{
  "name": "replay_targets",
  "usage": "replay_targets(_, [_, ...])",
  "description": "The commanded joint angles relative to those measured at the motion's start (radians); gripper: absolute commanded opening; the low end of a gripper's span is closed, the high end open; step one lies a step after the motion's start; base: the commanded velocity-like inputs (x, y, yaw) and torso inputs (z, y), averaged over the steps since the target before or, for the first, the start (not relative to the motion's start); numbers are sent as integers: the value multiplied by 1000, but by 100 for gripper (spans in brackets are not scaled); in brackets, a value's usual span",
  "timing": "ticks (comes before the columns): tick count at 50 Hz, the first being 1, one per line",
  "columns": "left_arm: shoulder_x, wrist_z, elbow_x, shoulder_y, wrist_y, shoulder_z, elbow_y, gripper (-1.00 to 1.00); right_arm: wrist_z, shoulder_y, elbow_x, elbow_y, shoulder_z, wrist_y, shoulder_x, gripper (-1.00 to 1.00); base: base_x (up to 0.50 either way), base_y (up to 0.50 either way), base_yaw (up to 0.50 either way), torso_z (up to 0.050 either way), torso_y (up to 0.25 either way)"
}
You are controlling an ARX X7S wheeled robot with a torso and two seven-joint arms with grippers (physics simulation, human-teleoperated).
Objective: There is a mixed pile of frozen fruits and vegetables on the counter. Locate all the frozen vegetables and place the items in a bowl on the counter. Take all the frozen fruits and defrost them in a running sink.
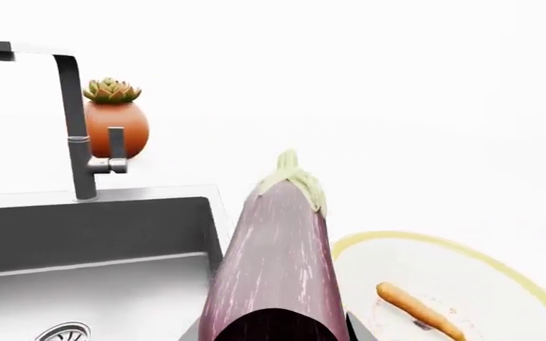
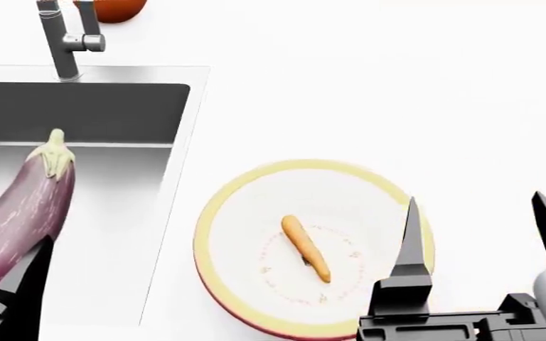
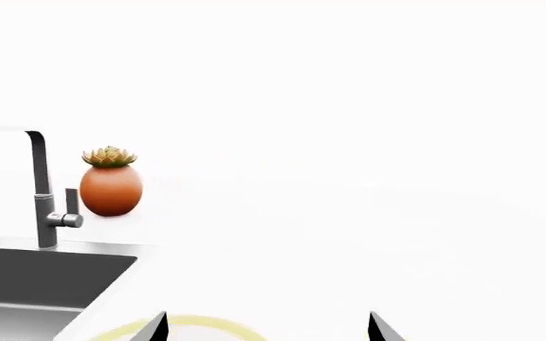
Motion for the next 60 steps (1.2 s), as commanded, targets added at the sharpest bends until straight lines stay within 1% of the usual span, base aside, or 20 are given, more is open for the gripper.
replay_targets(1, [12, 8, 24, 13, 16, 17, -2, -100, -4, 4, -3, 4, -12, 2, 0, 100, 0, -500, 0, 0, 0])
replay_targets(5, [28, -4, 30, -10, 4, 48, -10, -100, -9, 4, -7, 6, -14, -2, -2, 100, 0, -496, 0, 0, 0])
replay_targets(8, [44, -1, 48, -10, -3, 77, -3, -100, -15, 6, -14, 10, -21, -4, -6, 100, 0, -103, 0, 0, 0])
replay_targets(11, [61, -30, 19, -81, -22, 104, -30, -100, -16, 1, -12, 4, -12, -9, 0, 100, 0, 0, 0, 0, 0])
replay_targets(12, [70, -24, 35, -84, -22, 116, -32, -100, -15, 1, -9, 4, -11, -9, 0, 100, 0, 0, 0, 0, 0])
replay_targets(15, [126, -46, 23, -198, -61, 194, -61, -100, -12, -8, 1, 7, -3, -9, 8, 100, 0, 0, 0, 0, 0])
replay_targets(16, [132, -50, 23, -212, -66, 202, -67, -100, -11, -10, 4, 6, -1, -9, 10, 100, 0, 0, 0, 0, 0])
replay_targets(20, [179, -44, -4, -299, -90, 250, -146, -100, -10, -24, 12, 3, 14, -14, 20, 100, 0, 0, 0, 0, 0])
replay_targets(21, [204, -41, 2, -325, -100, 277, -174, -100, -10, -23, 6, 5, 9, -12, 18, 100, 0, 0, 0, 0, 0])
replay_targets(25, [240, -18, 30, -388, -123, 336, -226, -100, -10, -17, 6, 8, 2, -11, 15, 100, 0, 0, 0, 0, 0])
replay_targets(29, [265, 35, 91, -407, -116, 386, -292, -100, -9, -33, 30, 4, 42, -38, 16, 100, 0, 0, 0, 0, 0])
replay_targets(32, [277, 62, 125, -440, -123, 424, -333, -100, -15, -32, 22, 7, 36, -42, 10, 100, 0, 0, 0, 0, 0])
replay_targets(35, [300, 69, 124, -479, -141, 451, -365, -100, -14, -26, 20, 8, 29, -39, 9, 100, 0, 0, 0, 0, 0])
replay_targets(37, [315, 89, 153, -502, -137, 475, -402, -100, -15, -27, 15, 9, 26, -40, 6, 100, 0, 0, 0, 0, 0])
replay_targets(45, [368, 132, 176, -576, -144, 525, -513, -100, -15, -36, 22, 11, 40, -47, 13, 100, 0, 0, 0, 0, 1])
replay_targets(51, [390, 159, 204, -605, -140, 563, -562, -100, -12, -45, 22, 14, 44, -48, 17, 100, 0, 0, 0, 0, 0])
replay_targets(60, [396, 198, 260, -596, -106, 615, -607, -100, -10, -39, 19, 16, 31, -43, 17, 100, 0, 0, 0, 0, 0])
